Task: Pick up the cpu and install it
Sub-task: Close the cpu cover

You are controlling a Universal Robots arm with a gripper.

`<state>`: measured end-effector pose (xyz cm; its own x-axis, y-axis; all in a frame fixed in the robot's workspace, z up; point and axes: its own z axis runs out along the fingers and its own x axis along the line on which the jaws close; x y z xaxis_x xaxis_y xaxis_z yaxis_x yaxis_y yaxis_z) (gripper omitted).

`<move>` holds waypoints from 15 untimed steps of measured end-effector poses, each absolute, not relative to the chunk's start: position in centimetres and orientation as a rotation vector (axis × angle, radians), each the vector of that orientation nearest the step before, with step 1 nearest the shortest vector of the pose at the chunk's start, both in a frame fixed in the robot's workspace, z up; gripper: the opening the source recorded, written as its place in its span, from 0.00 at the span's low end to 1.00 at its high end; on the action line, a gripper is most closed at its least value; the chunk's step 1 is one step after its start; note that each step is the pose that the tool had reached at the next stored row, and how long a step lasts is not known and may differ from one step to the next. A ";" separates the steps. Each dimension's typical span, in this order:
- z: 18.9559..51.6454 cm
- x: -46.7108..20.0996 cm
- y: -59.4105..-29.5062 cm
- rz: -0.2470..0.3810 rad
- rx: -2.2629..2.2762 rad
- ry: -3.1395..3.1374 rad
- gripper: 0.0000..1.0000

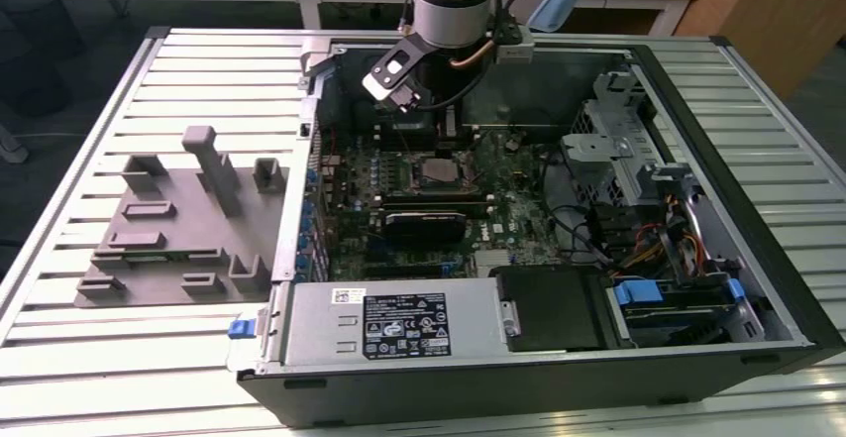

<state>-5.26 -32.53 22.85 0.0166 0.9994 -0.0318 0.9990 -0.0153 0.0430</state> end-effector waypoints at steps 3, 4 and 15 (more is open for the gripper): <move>22.9 -5.3 -32.5 0.012 2.201 2.166 0.11; 22.9 -5.3 -32.5 0.012 2.201 2.166 0.11; 23.7 -5.3 -32.5 0.013 2.201 2.167 0.11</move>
<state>-5.26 -32.53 23.70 0.0167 0.9994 -0.0312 0.9989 -0.0153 0.0433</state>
